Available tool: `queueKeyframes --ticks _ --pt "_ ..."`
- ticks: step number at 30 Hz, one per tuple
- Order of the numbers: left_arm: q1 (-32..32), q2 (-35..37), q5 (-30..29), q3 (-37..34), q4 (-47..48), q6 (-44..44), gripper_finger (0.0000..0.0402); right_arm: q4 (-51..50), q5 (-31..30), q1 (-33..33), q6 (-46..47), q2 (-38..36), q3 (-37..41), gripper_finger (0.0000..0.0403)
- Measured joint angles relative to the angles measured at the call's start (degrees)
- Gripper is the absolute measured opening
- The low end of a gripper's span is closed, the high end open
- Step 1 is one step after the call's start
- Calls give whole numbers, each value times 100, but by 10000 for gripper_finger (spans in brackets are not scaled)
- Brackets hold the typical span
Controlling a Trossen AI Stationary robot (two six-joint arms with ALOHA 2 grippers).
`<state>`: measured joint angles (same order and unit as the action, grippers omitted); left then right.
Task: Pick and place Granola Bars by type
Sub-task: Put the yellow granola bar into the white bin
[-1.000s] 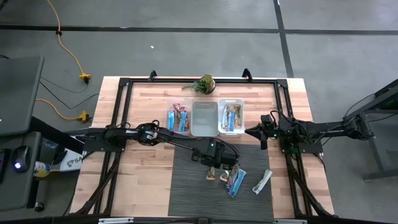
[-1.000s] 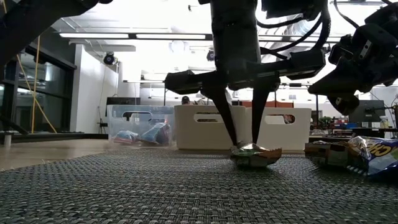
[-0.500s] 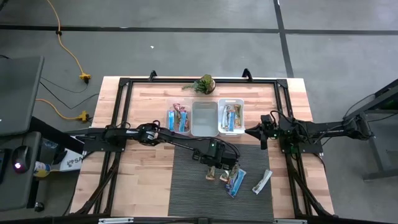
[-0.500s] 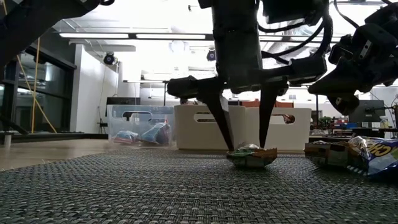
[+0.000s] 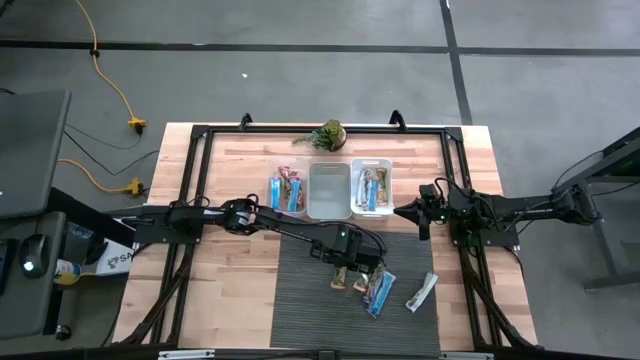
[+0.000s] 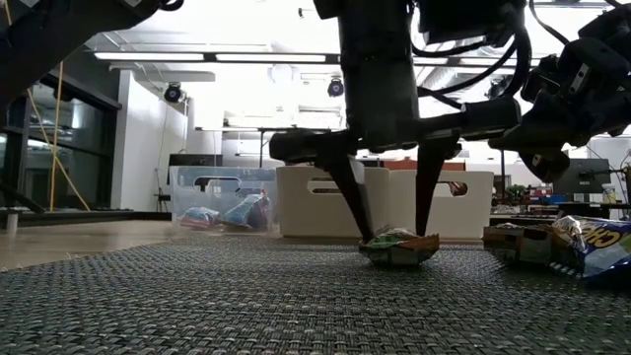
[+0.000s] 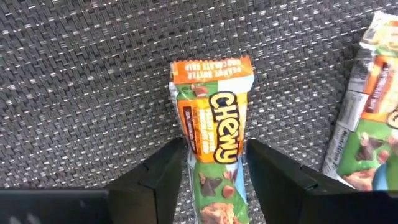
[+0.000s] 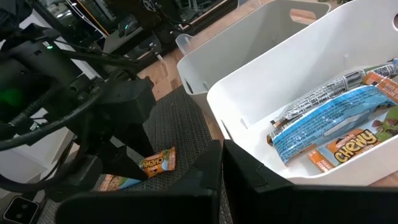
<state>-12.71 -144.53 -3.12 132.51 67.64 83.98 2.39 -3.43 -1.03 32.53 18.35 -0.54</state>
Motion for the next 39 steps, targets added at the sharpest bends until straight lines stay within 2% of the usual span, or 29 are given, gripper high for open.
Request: queueKeyframes --ticks 27,39 --pt "-2 0 -65 0 23 -180 49 0 0 0 0 0 0 0" --pt "0 143 -116 -13 60 -322 42 0 -1 1 0 0 0 0"
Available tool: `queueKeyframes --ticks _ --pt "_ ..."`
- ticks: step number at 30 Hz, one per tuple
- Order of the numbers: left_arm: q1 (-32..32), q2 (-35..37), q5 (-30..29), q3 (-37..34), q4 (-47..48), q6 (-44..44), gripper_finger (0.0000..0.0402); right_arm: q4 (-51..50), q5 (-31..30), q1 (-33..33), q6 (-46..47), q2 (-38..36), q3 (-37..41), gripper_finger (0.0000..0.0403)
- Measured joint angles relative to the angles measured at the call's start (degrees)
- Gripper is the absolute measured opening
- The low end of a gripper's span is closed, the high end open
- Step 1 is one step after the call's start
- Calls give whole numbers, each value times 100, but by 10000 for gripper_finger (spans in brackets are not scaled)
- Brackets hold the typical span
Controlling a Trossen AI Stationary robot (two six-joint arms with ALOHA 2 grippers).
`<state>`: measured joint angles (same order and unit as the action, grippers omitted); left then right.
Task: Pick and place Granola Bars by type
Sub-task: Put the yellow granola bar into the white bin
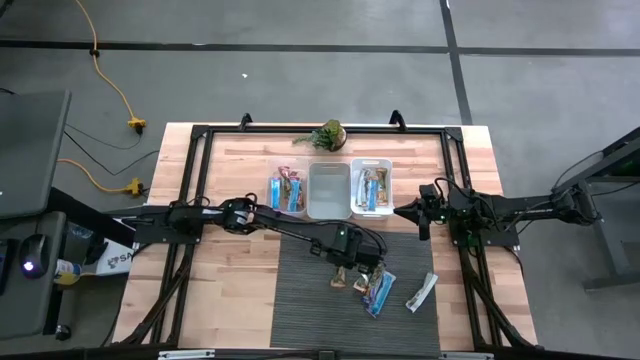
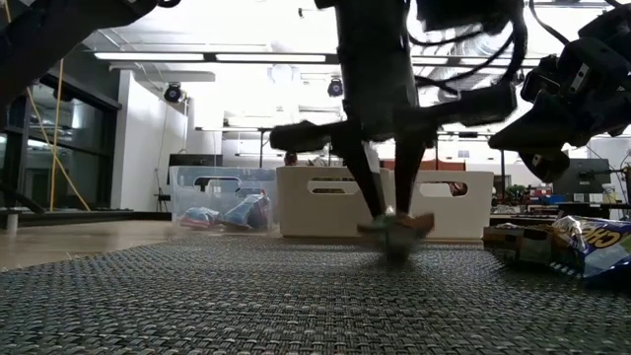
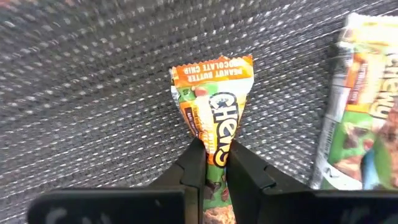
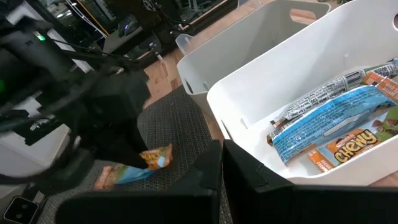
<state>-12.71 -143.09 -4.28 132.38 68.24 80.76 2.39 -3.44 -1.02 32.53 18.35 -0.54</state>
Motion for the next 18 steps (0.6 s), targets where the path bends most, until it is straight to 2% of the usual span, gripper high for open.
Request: queueKeyframes --ticks 8,18 --pt "-2 458 -364 2 -138 -405 42 3 0 -2 0 0 0 0" --pt "-4 1259 -694 7 -1385 -2364 42 0 0 -1 0 2 0 0"
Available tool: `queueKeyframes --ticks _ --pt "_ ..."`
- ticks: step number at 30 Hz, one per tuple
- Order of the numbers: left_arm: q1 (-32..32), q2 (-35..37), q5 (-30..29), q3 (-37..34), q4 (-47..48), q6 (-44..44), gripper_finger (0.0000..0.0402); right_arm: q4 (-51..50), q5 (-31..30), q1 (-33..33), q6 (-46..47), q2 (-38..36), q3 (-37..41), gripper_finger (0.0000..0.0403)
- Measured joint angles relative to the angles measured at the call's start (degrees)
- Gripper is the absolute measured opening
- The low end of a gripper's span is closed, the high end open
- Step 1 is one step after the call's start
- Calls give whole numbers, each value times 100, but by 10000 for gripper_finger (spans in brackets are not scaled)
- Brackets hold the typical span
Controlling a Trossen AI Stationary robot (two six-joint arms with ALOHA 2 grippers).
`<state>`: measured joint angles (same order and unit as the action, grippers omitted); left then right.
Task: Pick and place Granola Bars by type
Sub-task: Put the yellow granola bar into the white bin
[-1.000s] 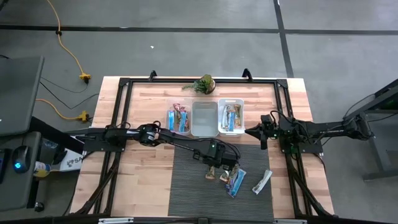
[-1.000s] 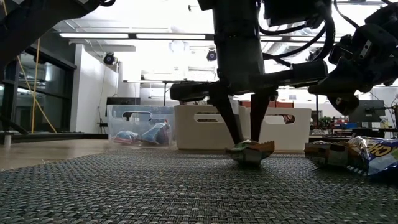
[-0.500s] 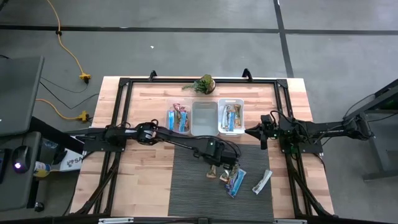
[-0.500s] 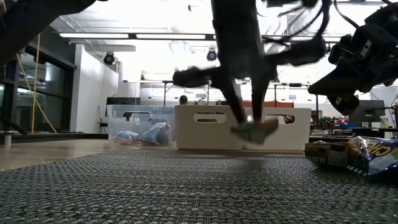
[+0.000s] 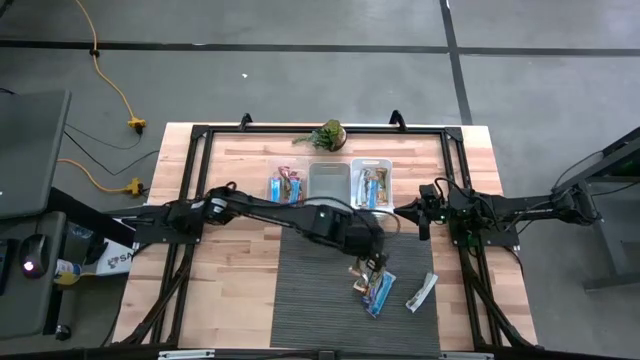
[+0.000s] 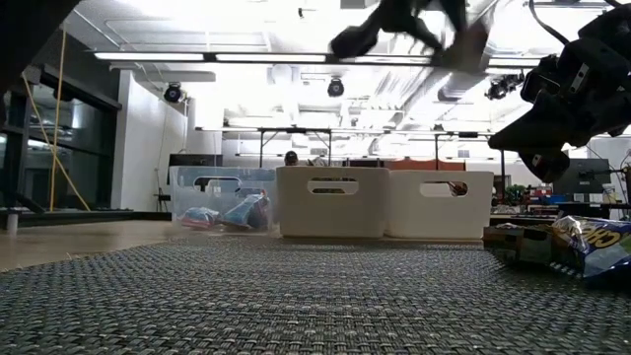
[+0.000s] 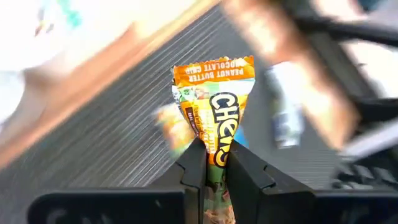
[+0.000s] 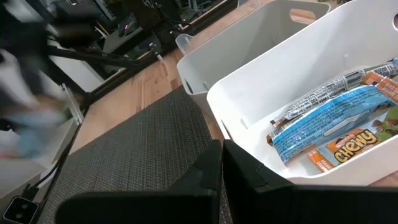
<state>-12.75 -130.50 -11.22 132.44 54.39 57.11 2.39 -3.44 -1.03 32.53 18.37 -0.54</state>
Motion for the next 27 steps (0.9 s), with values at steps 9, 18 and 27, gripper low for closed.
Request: queueKeyframes --ticks 9,18,27 --pt "142 633 461 2 -2411 -1727 42 1 1 0 0 -3 0 0" --pt "959 704 1318 7 -3935 -1785 42 2 0 0 0 0 0 0" --pt "1923 702 1397 7 -3005 -218 42 0 0 -1 0 -2 0 0"
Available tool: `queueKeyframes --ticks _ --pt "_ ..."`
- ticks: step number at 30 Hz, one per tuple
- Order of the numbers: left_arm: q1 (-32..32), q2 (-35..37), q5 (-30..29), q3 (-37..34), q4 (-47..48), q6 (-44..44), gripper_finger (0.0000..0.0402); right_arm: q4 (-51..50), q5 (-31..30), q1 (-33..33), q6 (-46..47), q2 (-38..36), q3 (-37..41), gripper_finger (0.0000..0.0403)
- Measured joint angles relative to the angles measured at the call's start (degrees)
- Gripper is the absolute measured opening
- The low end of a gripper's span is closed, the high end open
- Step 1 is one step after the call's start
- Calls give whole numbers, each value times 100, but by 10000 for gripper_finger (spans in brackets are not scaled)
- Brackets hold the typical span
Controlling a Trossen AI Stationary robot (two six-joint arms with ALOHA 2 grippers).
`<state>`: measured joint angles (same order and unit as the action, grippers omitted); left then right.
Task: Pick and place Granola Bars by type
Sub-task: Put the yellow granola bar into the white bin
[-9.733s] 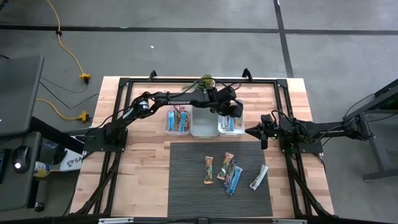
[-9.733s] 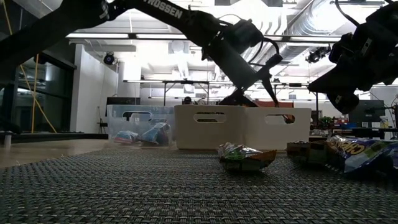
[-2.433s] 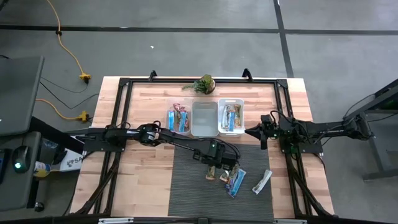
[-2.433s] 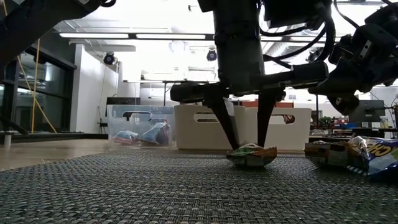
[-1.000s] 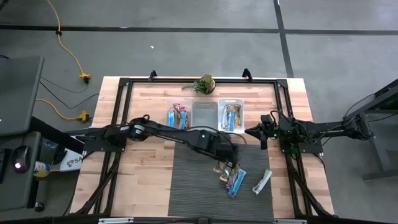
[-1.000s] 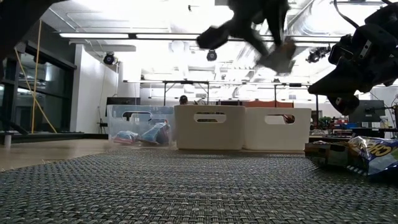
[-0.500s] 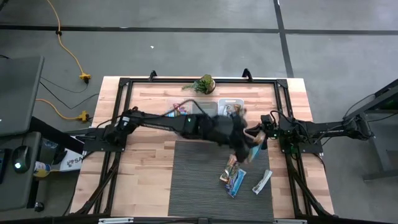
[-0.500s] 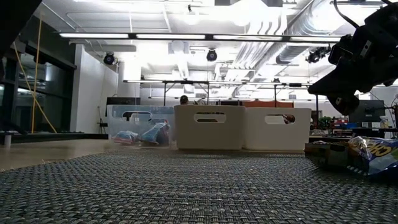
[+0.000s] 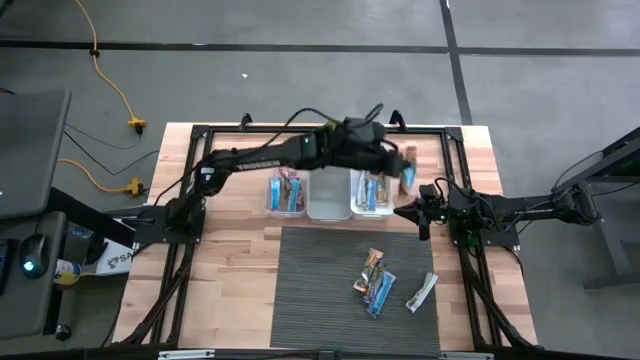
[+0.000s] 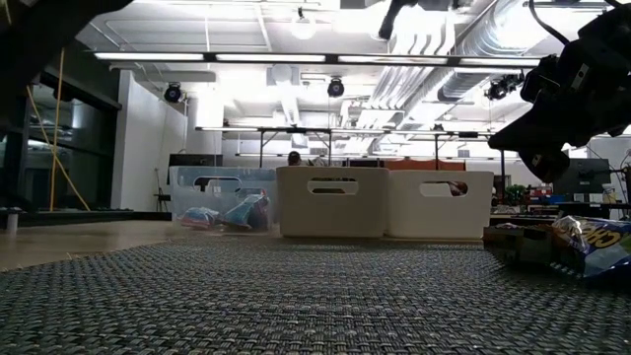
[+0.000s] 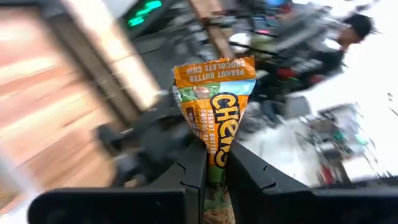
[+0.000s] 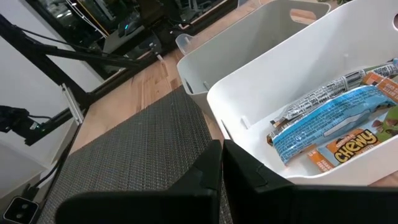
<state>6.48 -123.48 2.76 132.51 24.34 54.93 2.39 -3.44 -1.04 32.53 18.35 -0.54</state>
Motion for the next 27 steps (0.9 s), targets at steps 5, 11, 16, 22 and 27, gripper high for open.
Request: queueKeyframes --ticks 5,11,16,22,27 --pt "354 -45 -170 0 1152 603 42 0 1 2 0 0 0 0" --pt "569 -360 -462 -9 1978 836 42 0 2 2 0 2 0 0" --pt "550 -771 -462 -7 1994 861 42 2 0 0 0 0 0 0" --pt "510 -1173 -332 -4 2049 875 42 1 1 2 0 0 0 0" --pt "510 -1351 -285 -4 2127 898 42 0 0 2 0 2 0 0"
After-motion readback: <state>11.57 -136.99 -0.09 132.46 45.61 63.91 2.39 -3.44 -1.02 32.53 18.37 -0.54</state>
